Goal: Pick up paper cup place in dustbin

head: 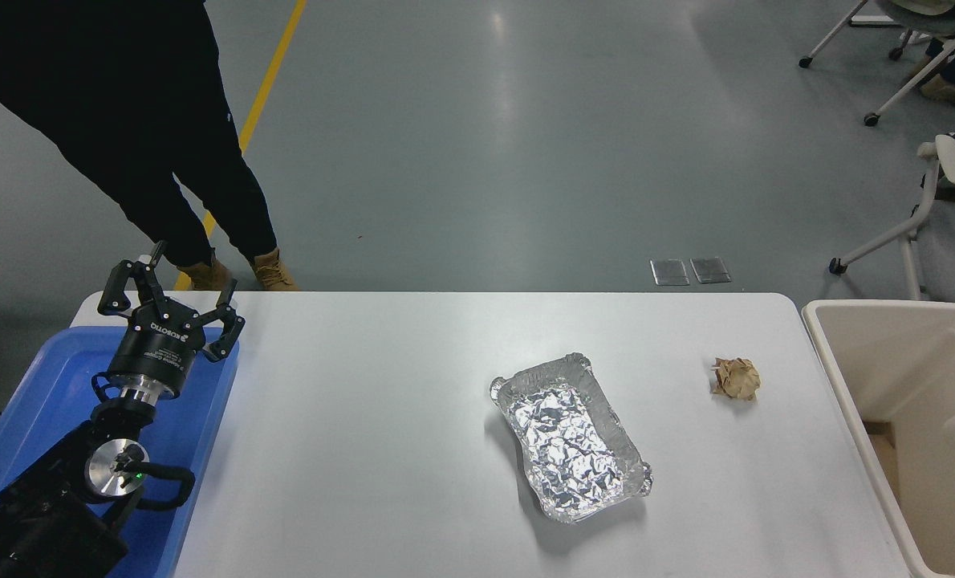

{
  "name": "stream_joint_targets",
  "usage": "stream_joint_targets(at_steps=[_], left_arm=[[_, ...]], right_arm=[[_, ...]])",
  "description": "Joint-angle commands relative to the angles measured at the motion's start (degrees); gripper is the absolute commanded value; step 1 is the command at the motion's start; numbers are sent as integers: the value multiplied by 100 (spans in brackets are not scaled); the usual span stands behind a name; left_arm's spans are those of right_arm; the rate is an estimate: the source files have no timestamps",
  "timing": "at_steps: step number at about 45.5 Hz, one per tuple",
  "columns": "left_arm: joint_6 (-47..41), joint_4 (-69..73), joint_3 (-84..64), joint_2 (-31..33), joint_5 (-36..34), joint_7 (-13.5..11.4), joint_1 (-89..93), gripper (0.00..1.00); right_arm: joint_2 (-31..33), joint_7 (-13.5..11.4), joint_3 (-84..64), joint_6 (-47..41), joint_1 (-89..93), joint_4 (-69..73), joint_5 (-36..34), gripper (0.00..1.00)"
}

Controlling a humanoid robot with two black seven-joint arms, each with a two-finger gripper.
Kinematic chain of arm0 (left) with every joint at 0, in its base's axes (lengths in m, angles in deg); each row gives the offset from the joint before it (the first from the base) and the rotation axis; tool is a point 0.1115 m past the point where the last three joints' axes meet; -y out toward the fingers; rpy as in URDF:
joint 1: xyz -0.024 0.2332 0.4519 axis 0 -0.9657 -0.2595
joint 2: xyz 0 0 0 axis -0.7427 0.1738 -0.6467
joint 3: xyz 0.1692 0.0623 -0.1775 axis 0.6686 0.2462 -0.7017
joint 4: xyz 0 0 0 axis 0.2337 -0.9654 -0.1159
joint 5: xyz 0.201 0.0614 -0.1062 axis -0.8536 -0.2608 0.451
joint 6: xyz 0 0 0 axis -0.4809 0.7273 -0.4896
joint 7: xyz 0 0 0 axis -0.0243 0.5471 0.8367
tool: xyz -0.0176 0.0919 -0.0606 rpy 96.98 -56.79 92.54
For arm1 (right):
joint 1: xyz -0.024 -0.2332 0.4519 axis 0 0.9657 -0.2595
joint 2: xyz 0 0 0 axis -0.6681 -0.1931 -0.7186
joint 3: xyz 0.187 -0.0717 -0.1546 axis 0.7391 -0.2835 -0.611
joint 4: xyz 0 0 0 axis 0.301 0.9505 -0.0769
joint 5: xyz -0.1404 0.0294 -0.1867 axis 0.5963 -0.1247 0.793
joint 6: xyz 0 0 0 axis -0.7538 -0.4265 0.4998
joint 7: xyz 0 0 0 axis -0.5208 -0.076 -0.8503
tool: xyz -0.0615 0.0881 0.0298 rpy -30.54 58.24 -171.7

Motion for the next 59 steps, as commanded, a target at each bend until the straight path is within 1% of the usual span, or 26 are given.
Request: stream_joint_targets(at_steps=[1, 10, 11, 13, 14, 16, 25, 31, 35, 36, 41, 46, 51, 59], left_arm=[[0, -1, 0, 1, 1, 0, 0, 98], [0, -1, 0, 1, 1, 0, 0, 98], [0, -1, 0, 1, 1, 0, 0, 98], [0, -1, 0, 1, -8, 0, 0, 98], [0, -1, 0, 1, 1, 0, 0, 98], [0, -1, 0, 1, 1, 0, 0, 98], [0, -1, 0, 1, 1, 0, 0, 98], [0, 8, 0, 1, 1, 0, 9, 98], [0, -1, 0, 1, 1, 0, 9, 98], [0, -1, 0, -8, 1, 0, 0, 98], [0, -1, 0, -8, 1, 0, 0, 98], [0, -1, 0, 1, 1, 0, 9, 98], [0, -1, 0, 1, 1, 9, 0, 98], [0, -1, 0, 1, 1, 9, 0, 98]], right_arm=[[-35, -1, 60, 28, 87, -42, 4, 0], [-35, -1, 52, 46, 79, -33, 4, 0], [-35, -1, 52, 63, 79, -33, 13, 2], [-35, -1, 34, 124, 87, -15, 31, 34], [-35, -1, 34, 177, 87, -15, 39, 54], [-17, 8, 25, 300, 79, -15, 66, 99], [18, 8, -80, 327, -237, 204, 145, 100], [386, 8, -615, 275, -1027, 564, 145, 100], [729, 61, -1572, 134, -2151, 1284, 197, 100], [826, 61, -2122, 55, -2885, 1895, 302, 100], [905, 70, -2804, -208, -4462, 3103, 575, 100], [800, 70, -2937, -683, -5676, 4000, 935, 100], [440, 61, -2963, -1157, -6494, 4572, 1427, 100], [159, 35, -2963, -2265, -7830, 5749, 2219, 100]])
